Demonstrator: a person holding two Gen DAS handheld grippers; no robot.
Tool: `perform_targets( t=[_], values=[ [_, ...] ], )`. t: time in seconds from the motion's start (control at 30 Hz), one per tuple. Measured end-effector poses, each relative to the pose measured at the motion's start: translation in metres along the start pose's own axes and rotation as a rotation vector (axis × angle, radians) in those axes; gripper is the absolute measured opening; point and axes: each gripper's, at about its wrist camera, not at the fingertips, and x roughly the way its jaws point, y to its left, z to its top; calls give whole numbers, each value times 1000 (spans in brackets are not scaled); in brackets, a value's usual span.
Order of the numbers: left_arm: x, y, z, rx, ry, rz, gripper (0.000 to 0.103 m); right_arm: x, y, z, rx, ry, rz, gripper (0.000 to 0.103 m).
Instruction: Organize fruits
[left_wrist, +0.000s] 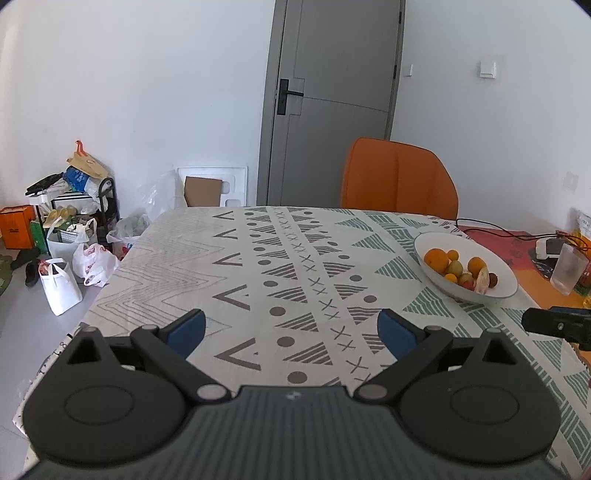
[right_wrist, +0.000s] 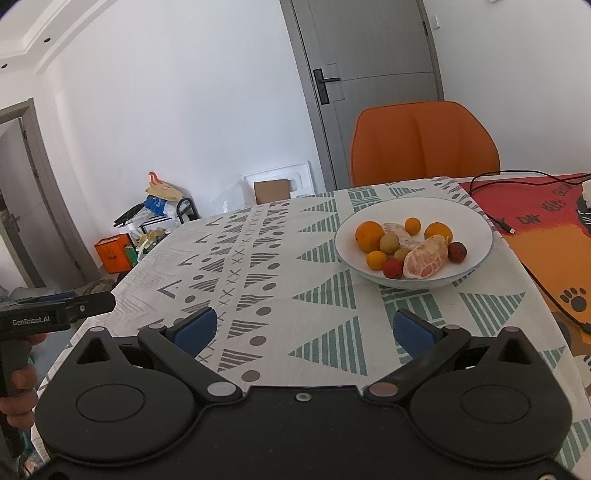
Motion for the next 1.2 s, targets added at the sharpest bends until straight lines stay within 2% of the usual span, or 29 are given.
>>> perform_targets(
  t=[1.2],
  values=[
    [3, -1, -2, -1, 10, -1, 99, 3, -2, -2, 1, 8, -1, 103]
  ],
)
